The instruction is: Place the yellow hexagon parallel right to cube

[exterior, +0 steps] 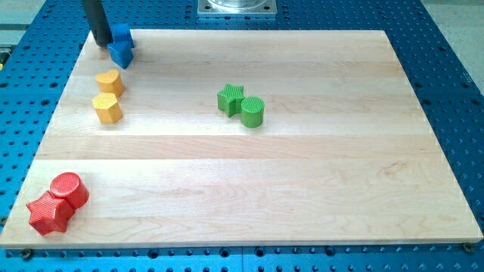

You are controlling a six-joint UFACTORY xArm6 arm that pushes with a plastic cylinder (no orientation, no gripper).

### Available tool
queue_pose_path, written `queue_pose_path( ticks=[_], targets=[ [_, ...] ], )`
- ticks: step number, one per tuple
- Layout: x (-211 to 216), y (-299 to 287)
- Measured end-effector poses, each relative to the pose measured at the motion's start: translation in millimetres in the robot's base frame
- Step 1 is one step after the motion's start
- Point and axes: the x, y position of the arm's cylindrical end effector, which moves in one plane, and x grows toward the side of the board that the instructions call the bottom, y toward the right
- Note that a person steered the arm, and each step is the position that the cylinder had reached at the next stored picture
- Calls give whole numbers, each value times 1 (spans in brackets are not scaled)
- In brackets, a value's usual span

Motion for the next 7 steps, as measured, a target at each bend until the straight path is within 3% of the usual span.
queue_pose_path(
  ticks=[2,4,5,7],
  targets=[
    [37,-44],
    [70,-43],
    [133,-44],
    [171,-43]
  ],
)
